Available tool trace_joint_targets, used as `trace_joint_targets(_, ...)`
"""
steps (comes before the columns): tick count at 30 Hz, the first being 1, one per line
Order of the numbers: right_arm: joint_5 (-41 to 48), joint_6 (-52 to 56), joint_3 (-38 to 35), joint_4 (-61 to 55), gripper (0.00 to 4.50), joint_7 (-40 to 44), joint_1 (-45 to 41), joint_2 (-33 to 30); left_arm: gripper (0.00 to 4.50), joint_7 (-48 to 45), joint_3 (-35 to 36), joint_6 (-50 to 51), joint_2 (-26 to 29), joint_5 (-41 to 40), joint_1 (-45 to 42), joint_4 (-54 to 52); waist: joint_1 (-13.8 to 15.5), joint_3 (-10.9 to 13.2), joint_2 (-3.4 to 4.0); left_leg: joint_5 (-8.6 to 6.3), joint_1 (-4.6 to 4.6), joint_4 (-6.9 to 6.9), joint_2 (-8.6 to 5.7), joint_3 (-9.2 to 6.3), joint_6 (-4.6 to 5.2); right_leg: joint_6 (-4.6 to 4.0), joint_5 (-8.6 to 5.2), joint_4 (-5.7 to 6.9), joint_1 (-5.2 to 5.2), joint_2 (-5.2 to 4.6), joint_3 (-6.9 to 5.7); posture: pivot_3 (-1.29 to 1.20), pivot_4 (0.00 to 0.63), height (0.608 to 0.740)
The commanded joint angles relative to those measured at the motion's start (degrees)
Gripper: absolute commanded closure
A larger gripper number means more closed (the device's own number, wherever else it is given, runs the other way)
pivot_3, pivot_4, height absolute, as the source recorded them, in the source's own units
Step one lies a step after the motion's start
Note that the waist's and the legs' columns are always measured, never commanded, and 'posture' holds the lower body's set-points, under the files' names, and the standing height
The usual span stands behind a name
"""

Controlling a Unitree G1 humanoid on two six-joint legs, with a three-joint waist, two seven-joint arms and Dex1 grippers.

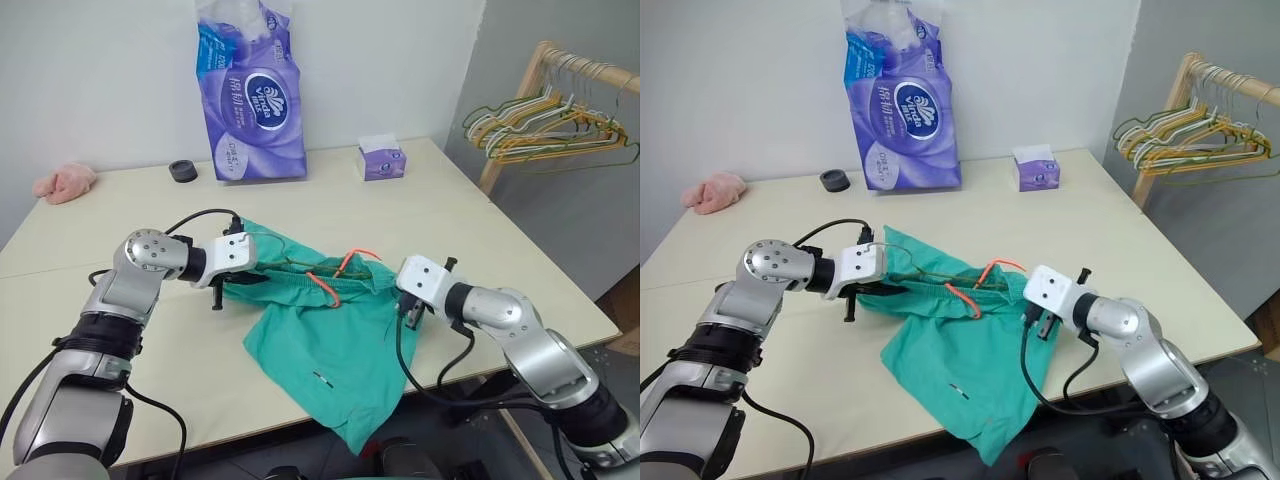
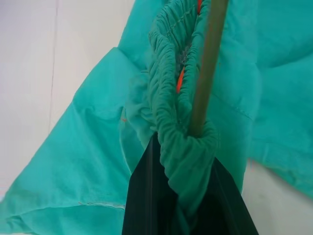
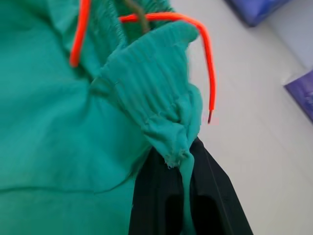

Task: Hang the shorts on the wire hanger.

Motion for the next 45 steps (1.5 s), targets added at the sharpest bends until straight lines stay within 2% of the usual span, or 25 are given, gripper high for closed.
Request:
trace_joint_targets(1,1.73,-0.18,-3.73,-3.62,4.46,2.84,-0.39,-2.35,4.5,3.95,0.27,-1.98,0.4,2.67,-2.67,1.87,-0.06,0.0,0.0,0.0,0.0,-0.01,0.0,0.0,0.0,0.0,0.0,0.0,-0.01,0.0,-0.01,-0.2,0.0,0.74)
trace_joint_targets(9,2.52,2.69,-3.84,-5.56,4.46,4.29,-2.12,-2.76,4.5,4.94,-0.59,-2.97,-0.58,2.98,-2.83,1.05,-0.18,0.0,0.0,0.0,-0.01,-0.01,0.02,-0.01,0.0,0.0,0.0,0.0,-0.01,0.0,-0.02,-0.2,0.0,0.74)
trace_joint_targets(16,-1.98,1.01,2.53,-2.35,4.46,4.27,-9.34,-0.22,4.5,3.08,-2.62,-2.02,-1.47,3.65,-1.24,-4.09,-0.28,0.0,0.0,0.0,-0.03,-0.02,0.02,-0.01,0.0,0.0,0.0,0.0,-0.03,0.01,-0.02,-0.2,0.0,0.74)
trace_joint_targets(23,-7.91,-5.83,7.99,-0.55,4.46,7.45,-13.81,-1.84,4.5,3.82,-3.55,-0.63,-2.08,5.21,0.13,-7.11,-0.3,0.0,0.0,0.0,-0.04,-0.01,0.01,-0.01,-0.01,0.0,0.0,0.01,-0.04,-0.08,-0.03,-0.2,0.0,0.74)
trace_joint_targets(32,-10.95,-14.27,8.32,2.55,4.46,9.52,-14.39,-1.16,4.5,4.02,-4.13,0.68,-3.2,5.18,-0.21,-8.98,-0.28,0.0,0.0,0.01,-0.06,0.02,0.0,-0.02,-0.02,0.0,0.0,0.01,-0.04,-0.08,-0.05,-0.19,0.0,0.74)
trace_joint_targets(38,-9.73,-11.92,7.25,2.09,4.46,13.37,-12.59,-1.15,4.5,3.78,-4.03,0.99,-3.57,4.7,0.04,-9.44,-0.26,0.0,0.0,0.01,-0.06,0.03,0.0,-0.02,-0.02,0.0,0.0,0.01,-0.04,-0.08,-0.05,-0.19,0.0,0.74)
trace_joint_targets(41,-9.66,-12.05,6.05,1.77,3.85,14.31,-11.64,-1.88,4.5,3.87,-3.95,0.83,-3.5,4.76,0.07,-9.23,-0.21,0.0,0.0,0.01,-0.07,0.04,0.0,-0.04,-0.02,0.0,0.0,0.01,-0.03,-0.09,-0.05,-0.19,0.0,0.74)
trace_joint_targets(45,-2.29,-2.84,-0.41,-3.14,2.52,18.34,-9.0,-3.23,4.5,4.13,-3.81,0.9,-3.45,4.75,0.72,-9.43,-0.17,0.0,0.0,0.01,-0.1,0.06,0.01,-0.05,-0.02,0.0,0.0,0.01,-0.03,-0.1,-0.06,-0.19,0.0,0.74)
